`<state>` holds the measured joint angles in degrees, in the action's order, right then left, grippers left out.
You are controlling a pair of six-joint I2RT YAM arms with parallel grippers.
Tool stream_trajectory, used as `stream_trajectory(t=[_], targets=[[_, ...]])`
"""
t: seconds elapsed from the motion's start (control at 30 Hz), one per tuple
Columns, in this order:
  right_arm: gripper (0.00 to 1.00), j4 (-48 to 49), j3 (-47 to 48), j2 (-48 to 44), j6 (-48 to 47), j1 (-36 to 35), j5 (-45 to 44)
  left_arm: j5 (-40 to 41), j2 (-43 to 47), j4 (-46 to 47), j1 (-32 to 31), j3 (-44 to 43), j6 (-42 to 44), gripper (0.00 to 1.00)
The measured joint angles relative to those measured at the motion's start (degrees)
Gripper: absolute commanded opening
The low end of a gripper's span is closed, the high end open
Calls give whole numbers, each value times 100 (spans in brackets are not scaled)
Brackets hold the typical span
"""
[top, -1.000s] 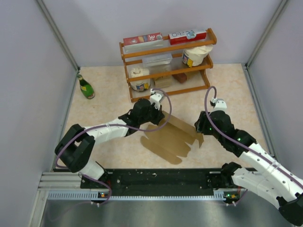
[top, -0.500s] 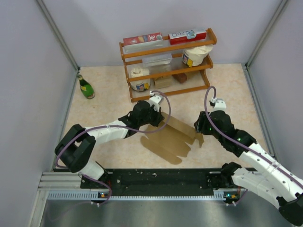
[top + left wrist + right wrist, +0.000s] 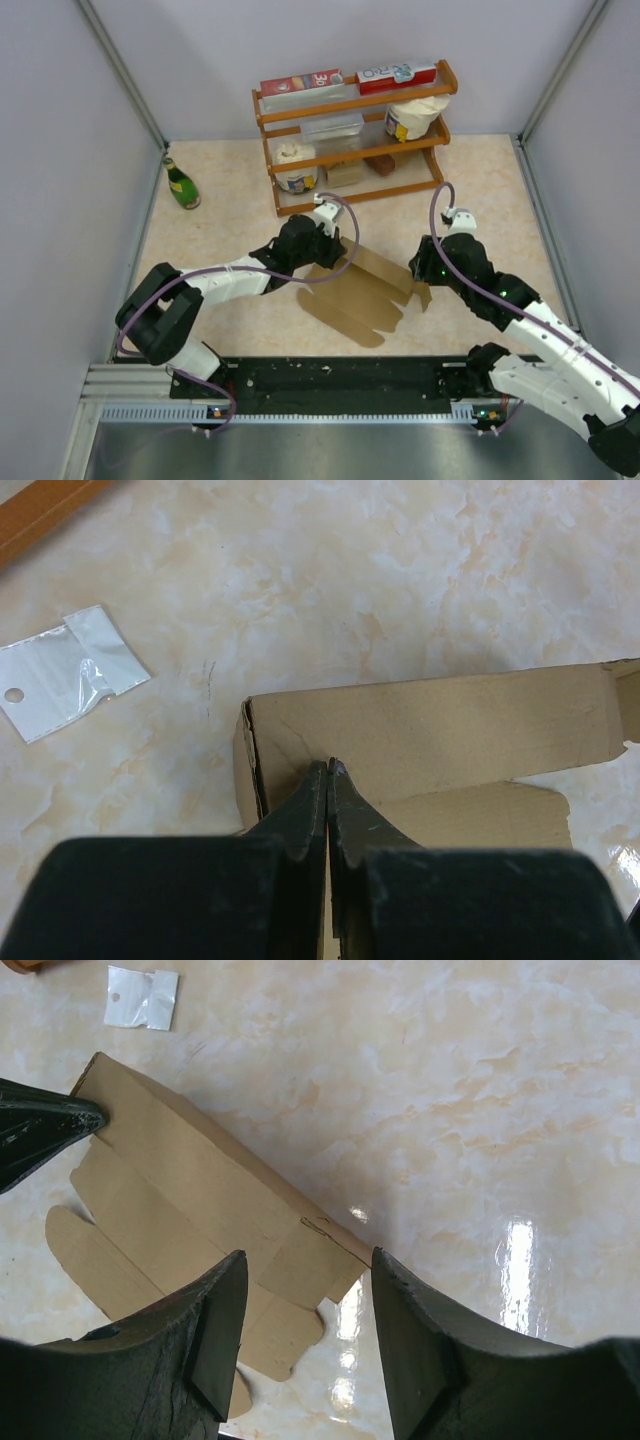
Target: Fold the paper box
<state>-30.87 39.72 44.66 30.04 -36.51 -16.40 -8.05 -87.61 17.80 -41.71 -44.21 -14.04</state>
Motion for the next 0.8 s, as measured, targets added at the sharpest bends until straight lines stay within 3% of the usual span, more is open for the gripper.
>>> stream_trajectory(t=[0.3, 0.8], targets=[[52, -74, 22, 50, 15, 0, 0, 20, 2, -66, 0, -55, 24, 0], [52, -1113, 533, 494, 214, 98, 216, 22, 2, -535, 0, -660, 181, 0]])
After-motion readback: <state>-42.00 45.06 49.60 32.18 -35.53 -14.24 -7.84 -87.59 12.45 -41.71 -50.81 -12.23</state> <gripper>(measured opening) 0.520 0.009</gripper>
